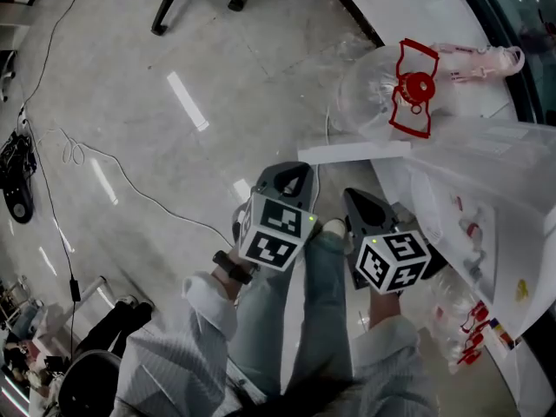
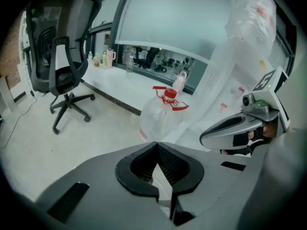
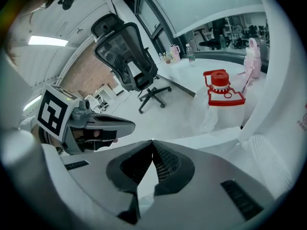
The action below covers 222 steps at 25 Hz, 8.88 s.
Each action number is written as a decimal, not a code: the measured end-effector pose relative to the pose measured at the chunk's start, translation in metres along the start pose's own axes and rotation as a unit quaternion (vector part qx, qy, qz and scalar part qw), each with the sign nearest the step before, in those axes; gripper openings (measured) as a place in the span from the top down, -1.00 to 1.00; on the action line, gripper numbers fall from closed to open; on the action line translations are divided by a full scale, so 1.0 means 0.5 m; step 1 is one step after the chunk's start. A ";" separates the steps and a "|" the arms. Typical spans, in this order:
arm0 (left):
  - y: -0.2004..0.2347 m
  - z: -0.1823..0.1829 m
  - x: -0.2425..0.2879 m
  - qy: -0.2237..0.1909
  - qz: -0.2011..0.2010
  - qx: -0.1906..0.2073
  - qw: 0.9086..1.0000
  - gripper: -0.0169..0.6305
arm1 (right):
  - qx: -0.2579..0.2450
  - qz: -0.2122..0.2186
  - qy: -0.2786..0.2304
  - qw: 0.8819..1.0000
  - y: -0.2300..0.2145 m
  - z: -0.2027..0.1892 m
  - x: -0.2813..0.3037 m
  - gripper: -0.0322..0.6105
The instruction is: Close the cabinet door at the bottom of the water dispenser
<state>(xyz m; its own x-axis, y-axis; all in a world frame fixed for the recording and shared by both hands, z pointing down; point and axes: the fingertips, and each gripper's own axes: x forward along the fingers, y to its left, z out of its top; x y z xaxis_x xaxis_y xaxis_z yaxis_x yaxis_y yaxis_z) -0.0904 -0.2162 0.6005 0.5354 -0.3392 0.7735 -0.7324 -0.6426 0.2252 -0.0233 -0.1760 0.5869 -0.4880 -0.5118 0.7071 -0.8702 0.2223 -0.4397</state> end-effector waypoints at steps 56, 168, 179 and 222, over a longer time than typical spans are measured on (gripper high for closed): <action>-0.053 -0.245 0.204 0.151 -0.121 0.066 0.979 0.50 | 0.076 -0.027 0.042 0.996 -0.068 -0.194 0.042 0.86; -0.832 -0.212 0.460 0.046 -0.139 0.013 0.989 0.50 | 0.049 -0.085 0.098 0.990 -0.494 -0.609 -0.449 0.86; -0.799 -0.238 0.383 0.071 -0.107 0.016 0.992 0.53 | 0.034 -0.063 0.085 0.994 -0.447 -0.559 -0.448 0.86; -0.700 0.310 -0.522 -0.199 -0.062 0.050 0.977 0.67 | -0.118 -0.012 -0.193 0.974 0.161 0.137 -0.840 0.86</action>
<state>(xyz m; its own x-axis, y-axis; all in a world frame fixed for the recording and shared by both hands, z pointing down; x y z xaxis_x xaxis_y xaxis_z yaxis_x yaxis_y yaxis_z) 0.0915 -0.0094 0.2280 0.7531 -0.4821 0.4477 -0.6174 -0.7529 0.2279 0.1161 -0.0002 0.2165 -0.4455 -0.7826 0.4348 -0.8944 0.3679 -0.2542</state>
